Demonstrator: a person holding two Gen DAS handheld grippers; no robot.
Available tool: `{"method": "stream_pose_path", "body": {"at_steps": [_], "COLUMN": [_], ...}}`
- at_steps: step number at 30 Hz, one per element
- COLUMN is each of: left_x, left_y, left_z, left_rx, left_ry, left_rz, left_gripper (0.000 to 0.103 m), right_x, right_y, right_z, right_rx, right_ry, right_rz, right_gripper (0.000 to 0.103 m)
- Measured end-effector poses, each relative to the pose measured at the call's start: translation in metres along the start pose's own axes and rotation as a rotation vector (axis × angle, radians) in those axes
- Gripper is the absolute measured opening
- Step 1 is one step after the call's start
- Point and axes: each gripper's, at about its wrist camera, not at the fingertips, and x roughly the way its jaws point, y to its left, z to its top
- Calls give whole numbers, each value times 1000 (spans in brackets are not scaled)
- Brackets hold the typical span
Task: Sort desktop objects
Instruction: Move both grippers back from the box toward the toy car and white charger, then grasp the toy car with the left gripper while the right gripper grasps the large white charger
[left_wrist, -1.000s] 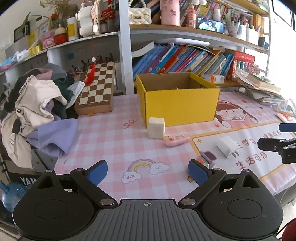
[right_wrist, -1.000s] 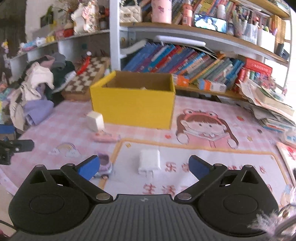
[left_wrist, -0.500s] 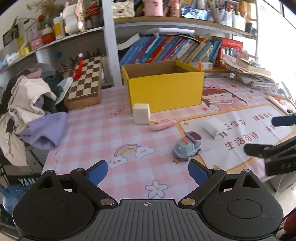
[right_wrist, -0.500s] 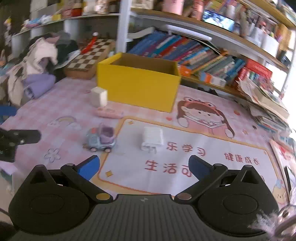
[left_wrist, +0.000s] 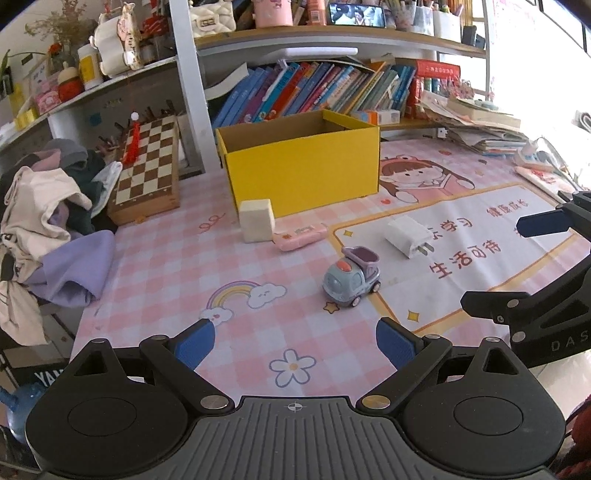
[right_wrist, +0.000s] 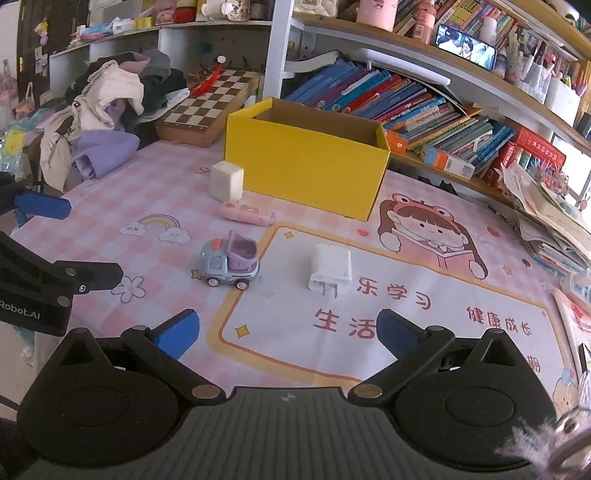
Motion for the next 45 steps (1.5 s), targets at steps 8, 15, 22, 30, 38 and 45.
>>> {"method": "stream_pose_path", "body": {"at_steps": [8,15,22,30,38,45], "left_x": [5,13,20,30,42,57], "left_y": [-11,-12,-12,-12,-12,-24], "left_z": [3,7,11,16,21,25], "left_rx": [42,36,33,34,38,76], "left_ry": [-4,3,7,8,17,28], "left_rz": [-13,-29,-40,-48,-55,-91], "left_gripper": [96,96,96,96,94,86], "right_x": [3,6,14,25,39,54], "right_y": [-3,-11,-16,-26,-36,-45], "right_z": [-1,1,6,12,17,21], "right_rx": [3,19,10,20,34,44], "right_ry": [-8,-2,6,27,56,96], "right_rz": [-1,11,-1,2,12,23], "right_gripper": [103,103,101,96,89,86]}}
